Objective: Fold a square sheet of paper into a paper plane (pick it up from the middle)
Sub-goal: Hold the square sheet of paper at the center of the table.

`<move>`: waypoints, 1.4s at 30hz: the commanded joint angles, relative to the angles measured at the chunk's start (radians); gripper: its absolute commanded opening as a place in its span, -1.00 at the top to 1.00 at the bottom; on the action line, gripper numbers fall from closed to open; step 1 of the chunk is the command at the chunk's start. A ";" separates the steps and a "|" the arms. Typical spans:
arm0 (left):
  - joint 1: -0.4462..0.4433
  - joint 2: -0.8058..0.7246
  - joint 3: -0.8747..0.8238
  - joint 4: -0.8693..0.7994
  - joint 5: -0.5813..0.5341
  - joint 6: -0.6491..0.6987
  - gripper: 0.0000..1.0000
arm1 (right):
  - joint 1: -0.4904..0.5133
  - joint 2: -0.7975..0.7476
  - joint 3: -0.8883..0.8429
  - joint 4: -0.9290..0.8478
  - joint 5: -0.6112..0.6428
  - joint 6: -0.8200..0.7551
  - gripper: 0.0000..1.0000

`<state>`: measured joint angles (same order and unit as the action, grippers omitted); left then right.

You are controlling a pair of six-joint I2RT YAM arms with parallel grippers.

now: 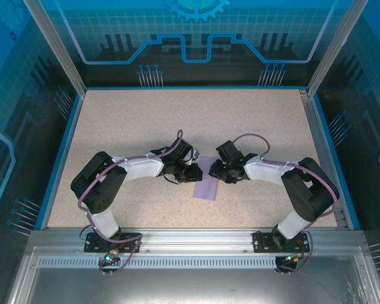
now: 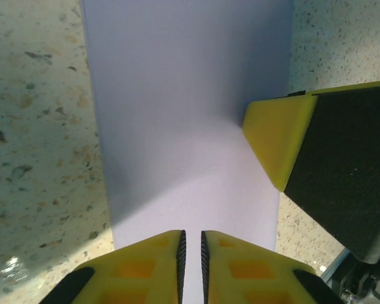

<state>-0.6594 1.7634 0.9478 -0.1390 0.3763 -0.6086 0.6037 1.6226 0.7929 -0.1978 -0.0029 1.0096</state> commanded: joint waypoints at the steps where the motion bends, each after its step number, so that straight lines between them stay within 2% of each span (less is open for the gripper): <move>1: -0.009 0.035 0.026 0.014 0.031 -0.007 0.68 | 0.027 0.037 -0.010 0.098 -0.029 -0.005 0.19; 3: -0.008 0.045 0.026 0.012 0.023 -0.001 0.75 | 0.027 0.037 -0.011 0.098 -0.030 -0.005 0.19; 18: -0.009 0.105 0.040 -0.068 -0.081 0.070 0.78 | 0.025 0.034 -0.012 0.104 -0.038 -0.009 0.19; 23: -0.012 0.129 0.046 -0.097 -0.104 0.093 0.78 | 0.023 0.018 -0.004 0.095 -0.039 -0.015 0.17; 26: -0.014 0.144 0.049 -0.108 -0.116 0.101 0.78 | 0.021 -0.001 0.006 0.079 -0.039 -0.024 0.09; 37: -0.032 0.184 0.066 -0.150 -0.162 0.126 0.77 | -0.017 -0.190 -0.059 0.012 -0.026 -0.066 -0.01; 39: -0.033 0.182 0.065 -0.157 -0.172 0.128 0.77 | -0.025 -0.234 -0.102 0.049 -0.057 -0.064 0.02; 42: -0.034 0.187 0.064 -0.159 -0.176 0.132 0.76 | -0.036 -0.276 -0.159 0.126 -0.122 -0.043 0.17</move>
<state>-0.6811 1.8790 1.0370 -0.2050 0.3008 -0.5133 0.5812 1.3724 0.6788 -0.1261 -0.0612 0.9665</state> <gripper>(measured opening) 0.117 0.425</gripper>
